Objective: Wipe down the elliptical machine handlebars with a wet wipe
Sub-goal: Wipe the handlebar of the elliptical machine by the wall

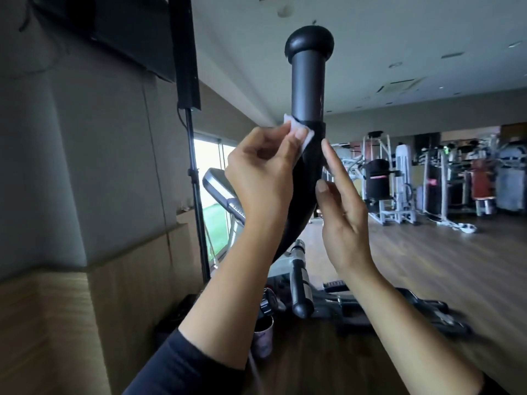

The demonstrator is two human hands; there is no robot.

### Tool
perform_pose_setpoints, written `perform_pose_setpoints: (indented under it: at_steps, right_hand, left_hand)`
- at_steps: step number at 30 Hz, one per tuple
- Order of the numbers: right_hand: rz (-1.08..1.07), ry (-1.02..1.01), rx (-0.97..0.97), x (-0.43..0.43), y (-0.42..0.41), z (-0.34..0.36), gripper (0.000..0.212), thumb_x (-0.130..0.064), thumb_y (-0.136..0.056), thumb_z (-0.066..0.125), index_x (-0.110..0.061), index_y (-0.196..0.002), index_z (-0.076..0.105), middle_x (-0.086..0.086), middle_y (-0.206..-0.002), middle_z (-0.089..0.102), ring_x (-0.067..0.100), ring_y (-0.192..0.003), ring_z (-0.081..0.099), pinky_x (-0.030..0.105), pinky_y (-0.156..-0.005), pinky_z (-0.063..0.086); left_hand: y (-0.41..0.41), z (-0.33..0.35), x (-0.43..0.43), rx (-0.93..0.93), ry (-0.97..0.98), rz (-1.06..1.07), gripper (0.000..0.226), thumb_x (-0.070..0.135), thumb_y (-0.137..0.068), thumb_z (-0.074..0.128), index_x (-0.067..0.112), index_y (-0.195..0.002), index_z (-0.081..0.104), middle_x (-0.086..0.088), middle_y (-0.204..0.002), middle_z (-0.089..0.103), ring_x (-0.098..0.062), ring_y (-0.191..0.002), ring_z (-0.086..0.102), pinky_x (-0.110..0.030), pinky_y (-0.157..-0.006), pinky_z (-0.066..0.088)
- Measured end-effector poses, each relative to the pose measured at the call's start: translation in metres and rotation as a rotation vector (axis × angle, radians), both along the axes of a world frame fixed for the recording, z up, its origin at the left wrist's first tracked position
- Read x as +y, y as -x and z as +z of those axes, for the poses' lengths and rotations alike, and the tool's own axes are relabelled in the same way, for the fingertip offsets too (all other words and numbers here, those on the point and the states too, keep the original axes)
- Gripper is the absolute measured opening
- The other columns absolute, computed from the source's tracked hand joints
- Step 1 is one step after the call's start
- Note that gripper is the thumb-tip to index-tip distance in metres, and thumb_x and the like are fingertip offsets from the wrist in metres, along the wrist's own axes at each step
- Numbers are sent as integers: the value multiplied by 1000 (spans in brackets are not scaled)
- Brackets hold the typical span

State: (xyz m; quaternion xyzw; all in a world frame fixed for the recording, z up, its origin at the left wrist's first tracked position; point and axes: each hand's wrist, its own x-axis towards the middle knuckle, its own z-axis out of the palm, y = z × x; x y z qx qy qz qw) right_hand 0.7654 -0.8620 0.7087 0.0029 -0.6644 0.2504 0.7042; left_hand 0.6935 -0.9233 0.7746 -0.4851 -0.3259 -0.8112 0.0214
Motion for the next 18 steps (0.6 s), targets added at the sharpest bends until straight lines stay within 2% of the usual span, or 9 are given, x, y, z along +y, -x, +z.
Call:
perform_pose_setpoints:
  at_steps: [4,8,11,13,15,18]
  right_hand:
    - [-49,15,-31,-1,-2,-2,46,-12,-100,42,-24,-144,35,-4,-151,38,7,-141,30,41,-118,26]
    - [-63,27,-44,-2,-2,-2,46,-12,-100,43,-27,-143,34,-8,-151,36,4,-141,29,30,-117,25]
    - [-64,31,-66,-3,-4,-2,47,-12,-100,44,-25,-144,34,-8,-152,36,3,-141,28,32,-117,26]
    - [-85,26,-84,-3,-6,-2,48,-9,-100,43,-23,-146,32,-9,-151,35,-1,-140,29,21,-113,27]
    - [-95,9,-90,-3,-7,-1,48,-7,-101,42,-21,-145,31,-12,-150,34,-2,-140,28,14,-110,25]
    - [-101,-10,-88,-3,-7,0,48,-7,-101,42,-21,-145,29,-15,-148,34,-1,-140,27,16,-112,24]
  left_hand:
    - [10,-23,-2,115,23,-31,6,6,-77,78,5,-78,72,7,-73,70,7,-60,61,-8,-62,44]
    - [10,-7,3,114,-8,-6,6,10,-76,79,11,-79,75,2,-74,70,3,-59,60,-11,-62,47]
    - [9,-2,7,125,-65,31,6,12,-77,78,14,-82,75,-3,-75,69,4,-60,59,-11,-63,46]
    - [13,-13,9,163,-57,54,6,13,-77,78,14,-83,76,-6,-77,69,2,-63,60,-12,-65,46]
    - [17,-19,10,179,-43,50,7,14,-78,78,13,-84,76,-6,-79,71,-4,-66,63,-16,-67,48]
    - [16,-7,11,111,-49,-49,5,13,-78,78,13,-82,76,2,-76,72,-2,-62,62,-19,-65,49]
